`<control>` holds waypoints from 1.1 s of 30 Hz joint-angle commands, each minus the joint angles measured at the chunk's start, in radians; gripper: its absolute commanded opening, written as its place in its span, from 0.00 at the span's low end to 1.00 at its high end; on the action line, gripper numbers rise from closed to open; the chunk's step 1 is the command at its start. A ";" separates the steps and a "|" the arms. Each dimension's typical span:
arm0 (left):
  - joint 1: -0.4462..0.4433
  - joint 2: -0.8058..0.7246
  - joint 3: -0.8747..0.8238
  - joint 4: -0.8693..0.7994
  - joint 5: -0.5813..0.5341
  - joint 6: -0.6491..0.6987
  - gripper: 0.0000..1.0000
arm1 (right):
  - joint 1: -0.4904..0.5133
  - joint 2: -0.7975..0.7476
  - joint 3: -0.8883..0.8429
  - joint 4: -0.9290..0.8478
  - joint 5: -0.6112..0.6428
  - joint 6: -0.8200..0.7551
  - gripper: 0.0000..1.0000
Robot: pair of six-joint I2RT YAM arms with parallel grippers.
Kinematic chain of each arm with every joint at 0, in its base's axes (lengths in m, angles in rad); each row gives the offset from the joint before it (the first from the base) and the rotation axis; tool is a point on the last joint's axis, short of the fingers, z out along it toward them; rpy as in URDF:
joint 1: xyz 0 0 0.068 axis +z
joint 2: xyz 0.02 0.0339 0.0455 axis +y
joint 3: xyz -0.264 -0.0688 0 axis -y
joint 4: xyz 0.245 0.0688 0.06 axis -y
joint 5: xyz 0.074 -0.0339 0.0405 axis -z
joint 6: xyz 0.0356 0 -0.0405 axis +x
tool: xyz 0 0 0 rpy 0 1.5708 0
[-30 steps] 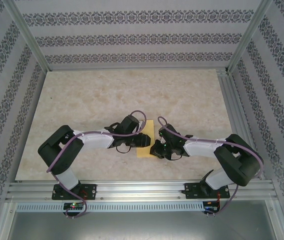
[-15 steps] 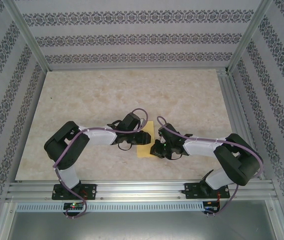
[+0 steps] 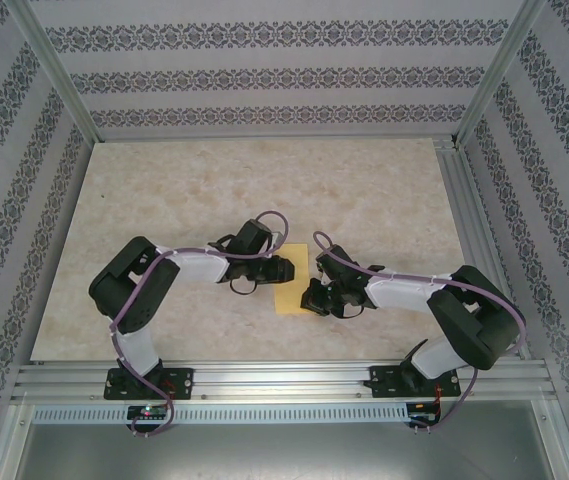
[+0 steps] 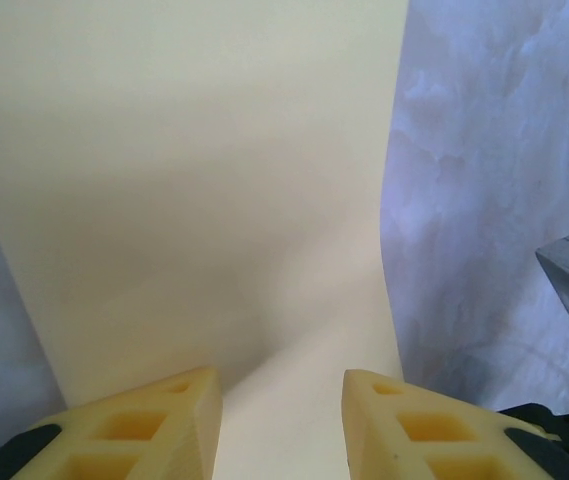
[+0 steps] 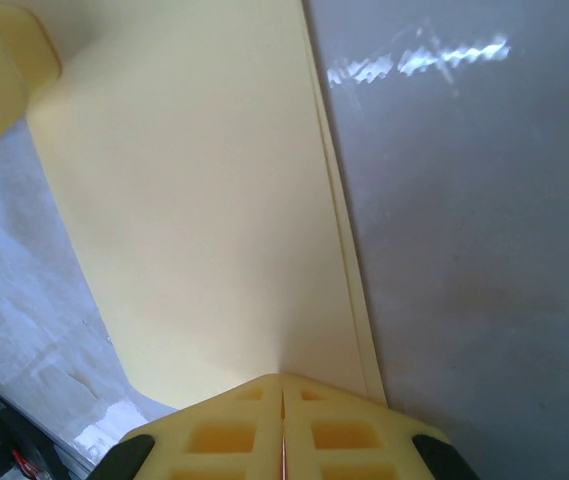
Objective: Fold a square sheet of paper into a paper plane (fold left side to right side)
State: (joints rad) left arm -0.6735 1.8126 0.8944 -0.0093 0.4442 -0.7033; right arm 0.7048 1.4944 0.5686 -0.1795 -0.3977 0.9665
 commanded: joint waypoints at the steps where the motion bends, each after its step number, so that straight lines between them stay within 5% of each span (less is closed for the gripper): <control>1: 0.045 0.043 0.034 0.002 -0.057 0.052 0.40 | -0.003 0.040 -0.027 -0.139 0.103 -0.020 0.08; 33: 0.195 0.296 0.355 -0.017 -0.070 0.049 0.41 | 0.006 0.034 -0.022 -0.161 0.117 -0.030 0.08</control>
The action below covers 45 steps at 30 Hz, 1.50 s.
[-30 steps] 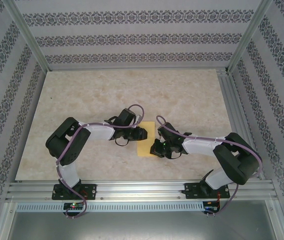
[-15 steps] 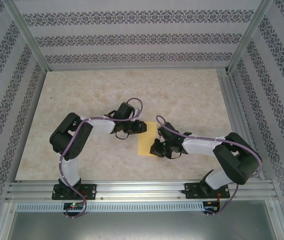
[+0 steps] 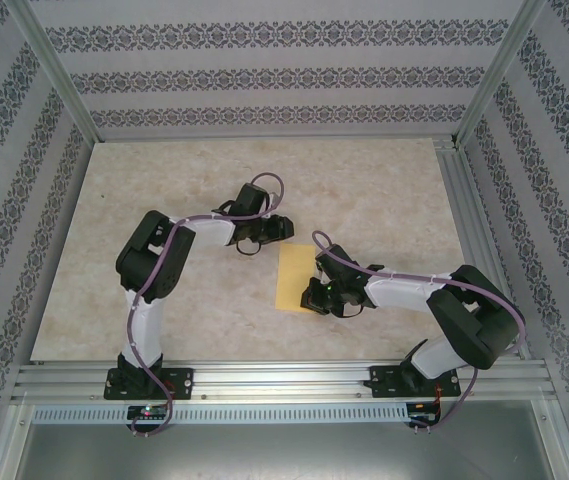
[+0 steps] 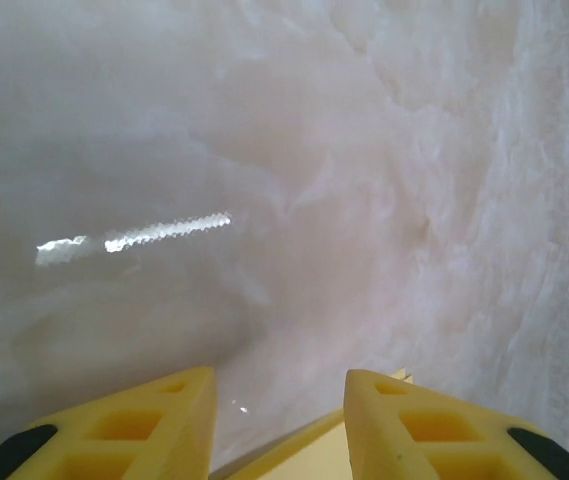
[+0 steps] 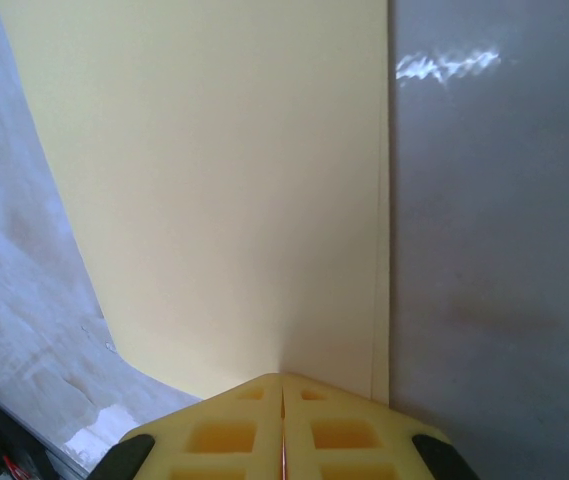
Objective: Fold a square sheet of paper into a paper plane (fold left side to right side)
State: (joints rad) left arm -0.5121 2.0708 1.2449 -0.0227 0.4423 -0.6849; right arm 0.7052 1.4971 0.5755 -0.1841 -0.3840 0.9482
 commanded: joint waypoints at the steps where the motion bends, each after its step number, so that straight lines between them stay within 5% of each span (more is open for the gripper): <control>1: 0.042 0.030 0.000 0.000 -0.067 0.031 0.41 | 0.006 0.032 -0.029 -0.155 0.105 -0.011 0.08; 6: 0.071 -0.057 -0.019 -0.012 -0.057 0.065 0.43 | 0.008 0.021 -0.017 -0.111 0.096 -0.025 0.10; 15: 0.085 -0.370 -0.139 -0.097 -0.097 0.135 0.48 | -0.011 -0.107 0.124 -0.160 0.119 -0.146 0.29; 24: 0.010 -0.676 -0.451 -0.058 -0.073 -0.003 0.51 | -0.214 -0.194 0.132 -0.145 0.072 -0.289 0.45; 33: -0.211 -0.607 -0.597 0.101 -0.090 -0.185 0.44 | -0.265 -0.066 0.153 -0.099 0.022 -0.321 0.44; 45: -0.291 -0.513 -0.563 0.075 -0.154 -0.215 0.42 | -0.225 0.092 0.290 -0.188 0.106 -0.350 0.40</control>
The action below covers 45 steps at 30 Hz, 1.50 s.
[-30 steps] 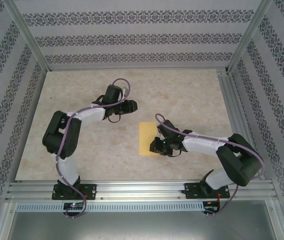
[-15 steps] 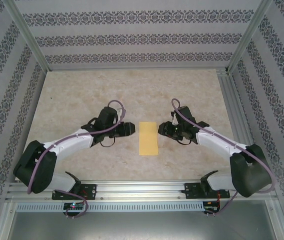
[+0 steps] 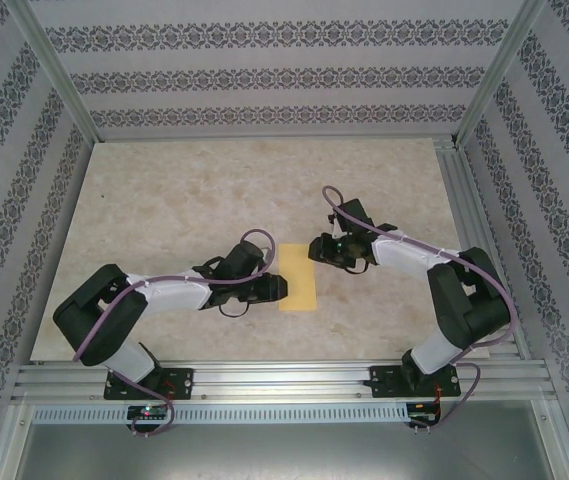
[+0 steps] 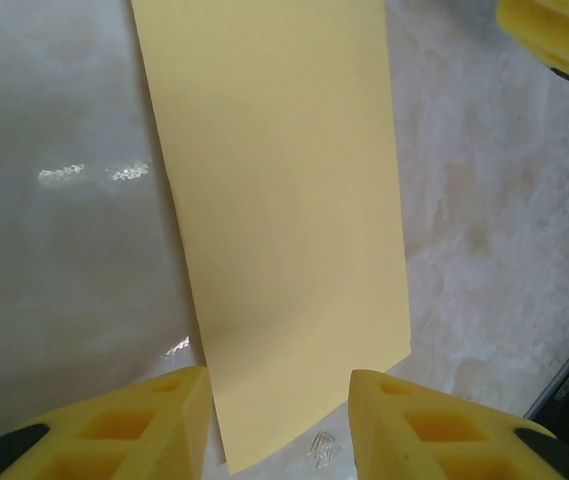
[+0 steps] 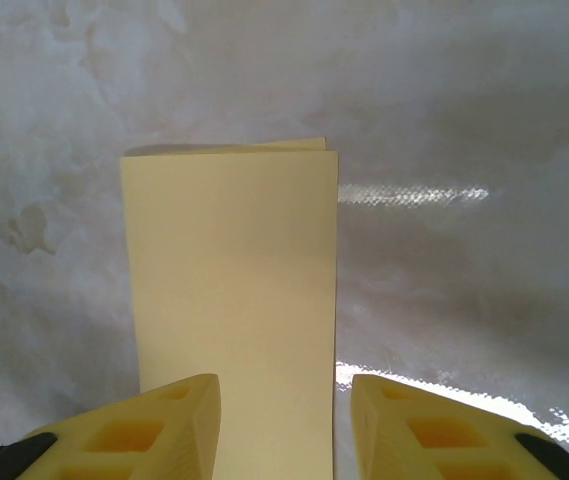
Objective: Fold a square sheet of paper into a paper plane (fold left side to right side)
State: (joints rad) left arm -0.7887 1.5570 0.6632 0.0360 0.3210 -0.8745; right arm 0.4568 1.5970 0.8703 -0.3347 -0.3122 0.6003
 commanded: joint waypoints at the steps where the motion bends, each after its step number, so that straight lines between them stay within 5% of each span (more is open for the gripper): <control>1: -0.015 0.001 0.014 0.022 -0.029 -0.028 0.43 | 0.034 -0.020 -0.017 -0.042 0.041 0.013 0.40; 20: -0.040 0.040 0.007 0.024 -0.031 -0.029 0.41 | 0.151 -0.127 -0.177 -0.070 -0.042 0.179 0.32; 45: -0.041 0.047 0.015 0.017 -0.034 -0.027 0.41 | 0.195 -0.087 -0.200 -0.045 -0.037 0.208 0.27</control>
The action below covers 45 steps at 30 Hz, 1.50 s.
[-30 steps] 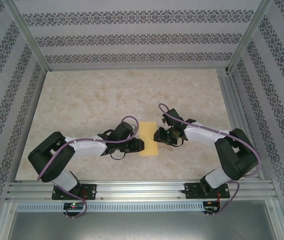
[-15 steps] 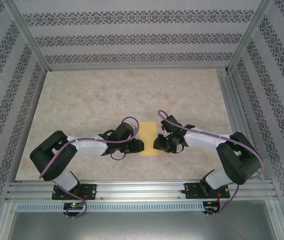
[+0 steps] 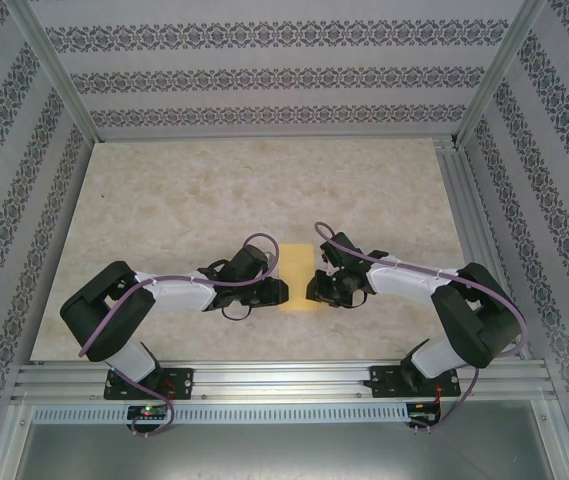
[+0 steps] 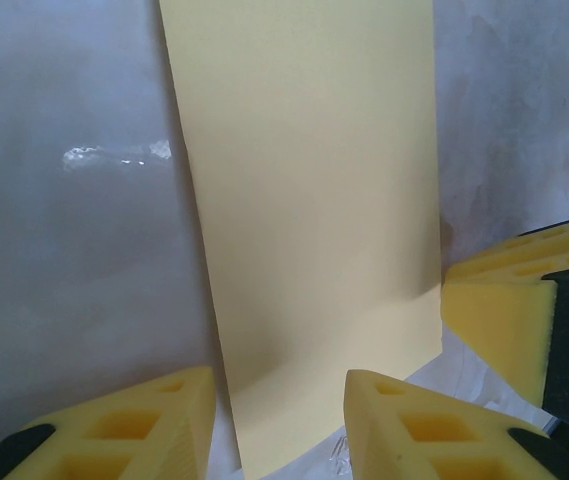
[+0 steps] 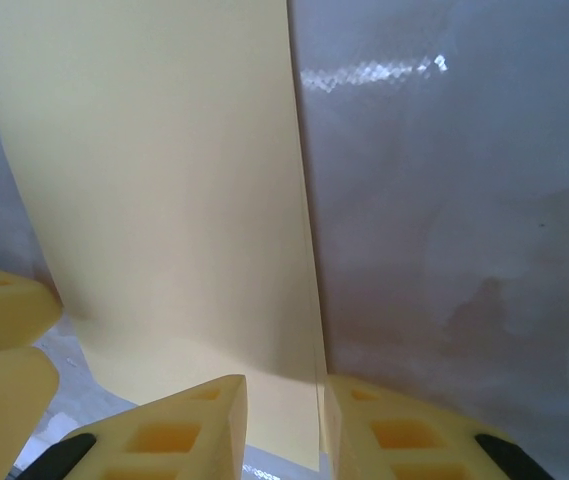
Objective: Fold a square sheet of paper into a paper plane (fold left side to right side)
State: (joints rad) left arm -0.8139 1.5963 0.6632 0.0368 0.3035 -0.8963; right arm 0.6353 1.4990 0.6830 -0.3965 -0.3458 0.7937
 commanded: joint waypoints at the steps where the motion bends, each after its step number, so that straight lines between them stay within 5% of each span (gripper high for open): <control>1: -0.016 0.008 0.015 0.016 -0.017 -0.005 0.41 | 0.016 0.012 -0.013 0.018 -0.004 0.015 0.27; 25: -0.016 0.010 0.016 0.015 -0.013 -0.007 0.41 | 0.002 -0.010 -0.062 0.185 -0.071 0.090 0.26; 45: -0.016 -0.034 0.034 -0.044 -0.049 0.032 0.41 | -0.068 -0.022 -0.040 0.209 -0.127 0.075 0.35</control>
State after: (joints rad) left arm -0.8143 1.5967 0.6735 0.0254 0.2832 -0.8940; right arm 0.5797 1.4765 0.6174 -0.2012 -0.4492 0.8780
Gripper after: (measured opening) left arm 0.407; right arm 0.347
